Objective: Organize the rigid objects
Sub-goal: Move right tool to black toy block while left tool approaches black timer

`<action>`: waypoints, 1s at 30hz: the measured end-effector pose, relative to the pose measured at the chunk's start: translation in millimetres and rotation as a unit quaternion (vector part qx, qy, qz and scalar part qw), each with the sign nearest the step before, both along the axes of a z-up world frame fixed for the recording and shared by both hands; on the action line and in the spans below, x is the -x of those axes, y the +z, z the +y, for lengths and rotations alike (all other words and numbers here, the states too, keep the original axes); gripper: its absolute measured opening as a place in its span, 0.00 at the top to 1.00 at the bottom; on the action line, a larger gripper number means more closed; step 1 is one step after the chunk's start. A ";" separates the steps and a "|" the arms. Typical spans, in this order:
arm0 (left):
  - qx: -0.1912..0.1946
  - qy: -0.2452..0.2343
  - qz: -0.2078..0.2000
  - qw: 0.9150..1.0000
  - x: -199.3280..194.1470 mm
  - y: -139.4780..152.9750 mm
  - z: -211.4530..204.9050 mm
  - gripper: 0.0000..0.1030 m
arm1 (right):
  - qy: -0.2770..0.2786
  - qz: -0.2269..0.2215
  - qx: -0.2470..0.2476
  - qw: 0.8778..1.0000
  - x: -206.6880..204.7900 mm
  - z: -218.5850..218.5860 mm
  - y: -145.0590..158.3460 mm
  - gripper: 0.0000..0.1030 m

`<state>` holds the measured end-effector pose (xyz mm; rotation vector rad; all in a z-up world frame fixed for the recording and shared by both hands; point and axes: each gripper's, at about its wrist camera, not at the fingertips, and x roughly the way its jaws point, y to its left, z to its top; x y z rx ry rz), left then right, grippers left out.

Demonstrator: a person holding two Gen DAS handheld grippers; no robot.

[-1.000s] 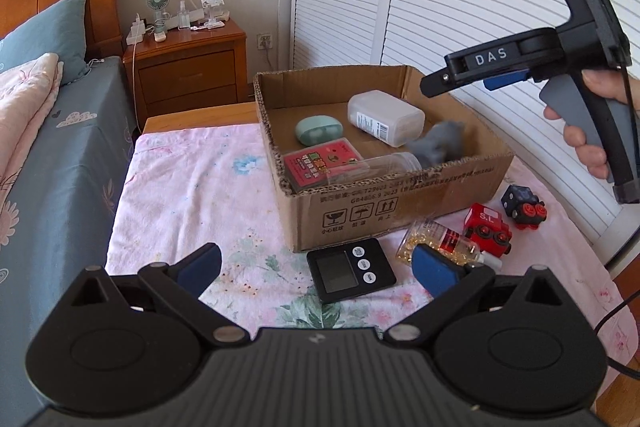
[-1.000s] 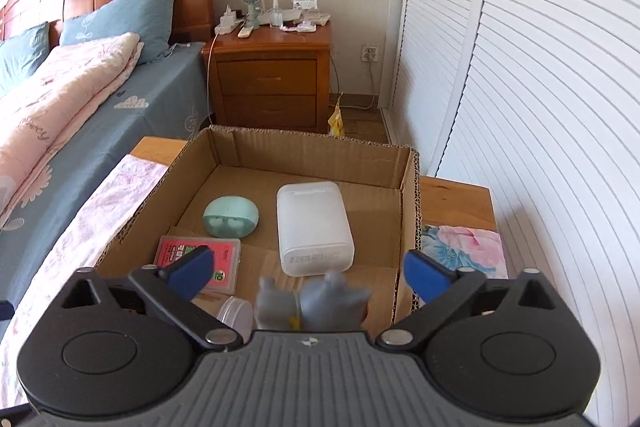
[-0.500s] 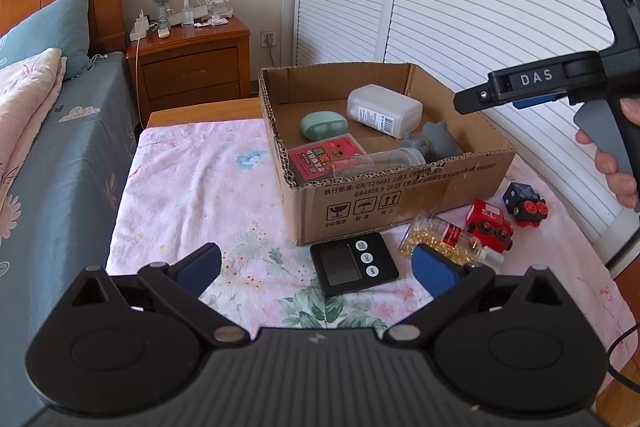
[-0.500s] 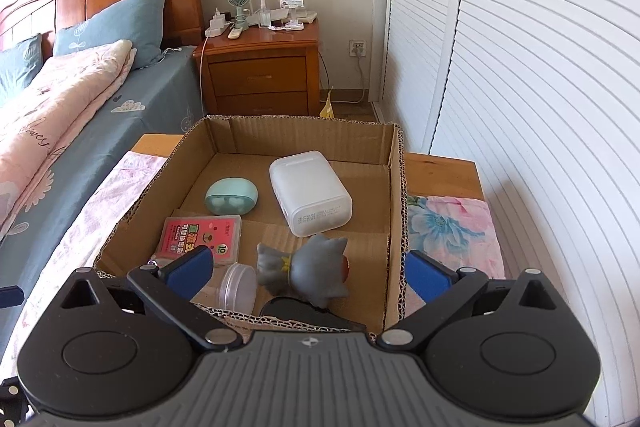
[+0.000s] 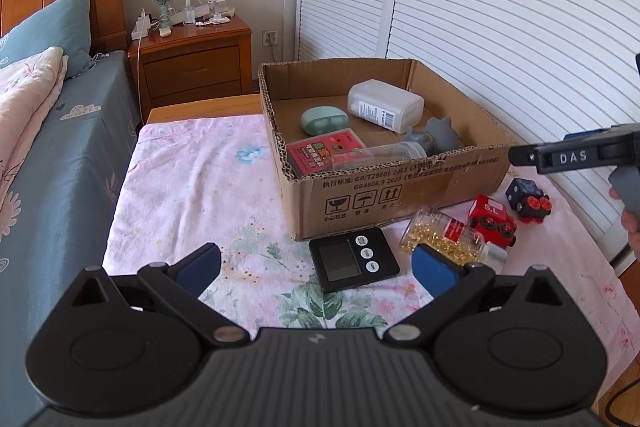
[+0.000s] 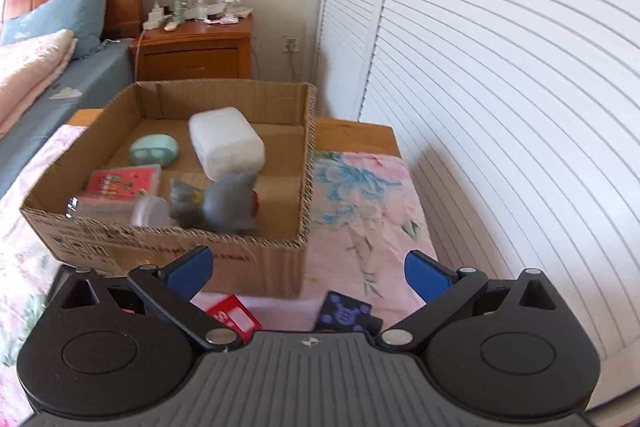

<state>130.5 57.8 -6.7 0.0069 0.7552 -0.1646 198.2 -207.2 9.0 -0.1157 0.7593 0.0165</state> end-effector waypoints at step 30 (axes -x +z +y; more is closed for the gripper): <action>-0.057 -0.013 0.067 0.996 -50.2 -66.0 -49.3 0.01 | -0.056 0.070 -0.034 0.995 -20.4 -42.9 -77.2 0.00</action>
